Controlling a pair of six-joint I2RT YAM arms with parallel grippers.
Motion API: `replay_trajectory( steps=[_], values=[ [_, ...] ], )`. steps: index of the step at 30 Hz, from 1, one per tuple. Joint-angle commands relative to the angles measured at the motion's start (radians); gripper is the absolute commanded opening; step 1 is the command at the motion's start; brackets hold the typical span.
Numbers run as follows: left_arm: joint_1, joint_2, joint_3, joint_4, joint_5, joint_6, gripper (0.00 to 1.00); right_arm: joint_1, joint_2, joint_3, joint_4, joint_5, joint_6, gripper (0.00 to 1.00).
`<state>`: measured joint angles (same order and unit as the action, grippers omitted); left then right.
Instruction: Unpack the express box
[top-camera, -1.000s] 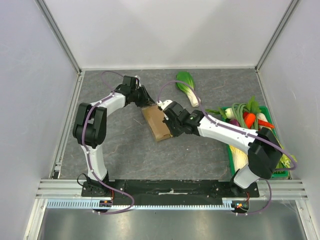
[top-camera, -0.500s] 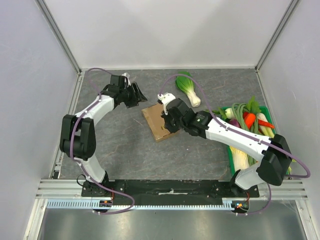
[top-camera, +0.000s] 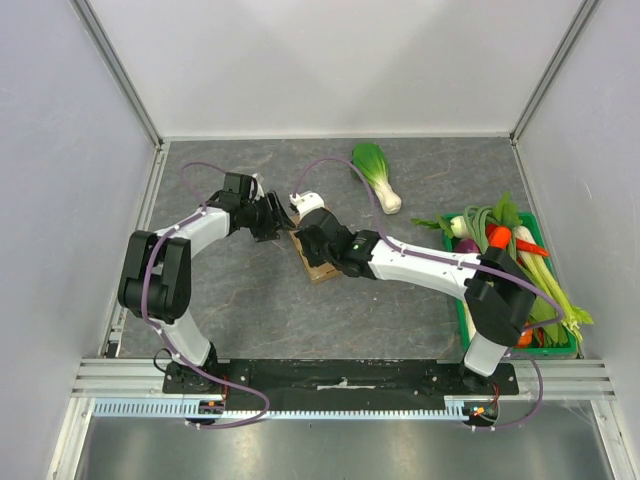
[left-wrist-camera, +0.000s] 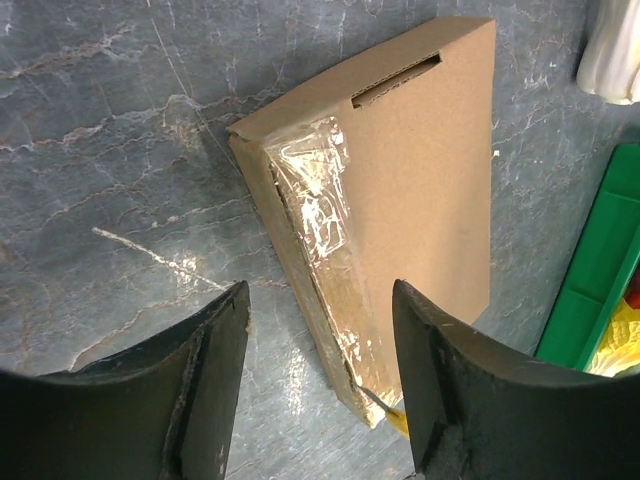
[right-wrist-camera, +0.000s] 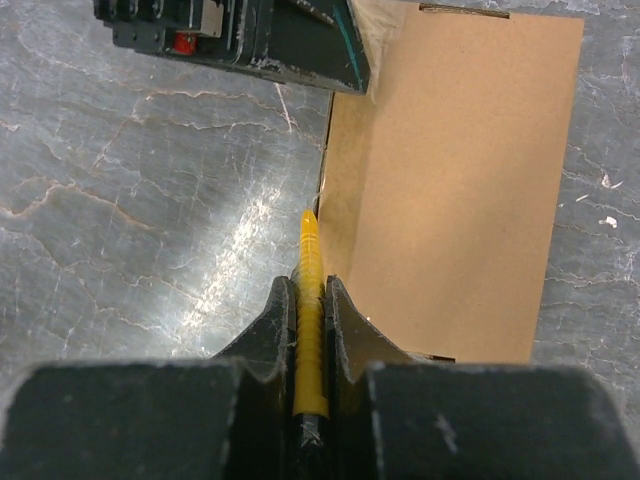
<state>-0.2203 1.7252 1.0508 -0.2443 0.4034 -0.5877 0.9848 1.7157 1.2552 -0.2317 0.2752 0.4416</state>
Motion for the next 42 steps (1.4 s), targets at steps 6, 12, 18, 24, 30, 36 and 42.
replay_trajectory(
  steps=[6, 12, 18, 24, 30, 36, 42],
  values=[
    [-0.004, 0.03, -0.005, 0.019, -0.02, 0.003, 0.6, 0.005, 0.041, 0.078, 0.037, 0.051, 0.035, 0.0],
    [-0.004, 0.036, -0.003, 0.01, -0.02, 0.003, 0.59, 0.005, 0.073, 0.098, 0.022, 0.055, 0.034, 0.0],
    [-0.004, 0.042, -0.002, 0.005, -0.023, 0.0, 0.57, 0.006, 0.107, 0.116, -0.017, 0.085, 0.032, 0.0],
    [-0.004, 0.053, -0.002, 0.004, -0.02, -0.003, 0.57, 0.006, 0.105, 0.122, -0.023, 0.087, 0.031, 0.0],
    [-0.004, 0.057, 0.005, -0.006, -0.029, -0.001, 0.57, 0.014, 0.071, 0.119, -0.012, 0.104, 0.02, 0.0],
    [-0.004, 0.068, 0.011, -0.016, -0.032, -0.001, 0.56, 0.014, 0.07, 0.13, -0.014, 0.102, 0.02, 0.0],
    [-0.004, 0.074, 0.015, -0.024, -0.04, 0.0, 0.56, 0.015, 0.065, 0.138, -0.026, 0.117, 0.02, 0.0]
  ],
)
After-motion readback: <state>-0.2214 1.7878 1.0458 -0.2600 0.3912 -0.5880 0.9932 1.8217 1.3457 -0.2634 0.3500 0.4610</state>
